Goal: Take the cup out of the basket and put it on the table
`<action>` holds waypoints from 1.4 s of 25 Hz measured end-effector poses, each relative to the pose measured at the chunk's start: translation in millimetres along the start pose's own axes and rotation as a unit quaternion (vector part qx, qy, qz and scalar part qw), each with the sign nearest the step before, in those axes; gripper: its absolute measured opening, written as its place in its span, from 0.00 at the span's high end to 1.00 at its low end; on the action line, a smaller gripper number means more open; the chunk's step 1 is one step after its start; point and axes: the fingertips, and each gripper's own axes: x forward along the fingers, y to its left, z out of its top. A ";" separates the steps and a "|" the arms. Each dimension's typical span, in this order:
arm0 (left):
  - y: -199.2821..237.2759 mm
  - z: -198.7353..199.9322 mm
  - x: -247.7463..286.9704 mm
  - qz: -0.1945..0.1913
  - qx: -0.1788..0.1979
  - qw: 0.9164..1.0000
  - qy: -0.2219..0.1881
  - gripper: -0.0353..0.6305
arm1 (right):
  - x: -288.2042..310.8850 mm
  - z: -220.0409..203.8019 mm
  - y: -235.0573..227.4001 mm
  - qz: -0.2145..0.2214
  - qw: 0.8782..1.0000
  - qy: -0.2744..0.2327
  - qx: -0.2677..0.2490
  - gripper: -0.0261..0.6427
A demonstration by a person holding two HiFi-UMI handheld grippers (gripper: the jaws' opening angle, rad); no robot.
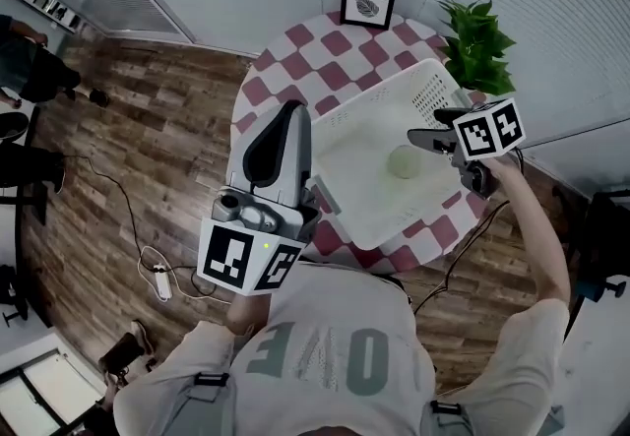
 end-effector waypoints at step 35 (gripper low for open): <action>61.8 -35.0 1.7 0.062 -0.032 0.997 0.028 0.94 | 145.9 -153.7 -57.9 -0.061 0.918 0.376 -0.110 0.84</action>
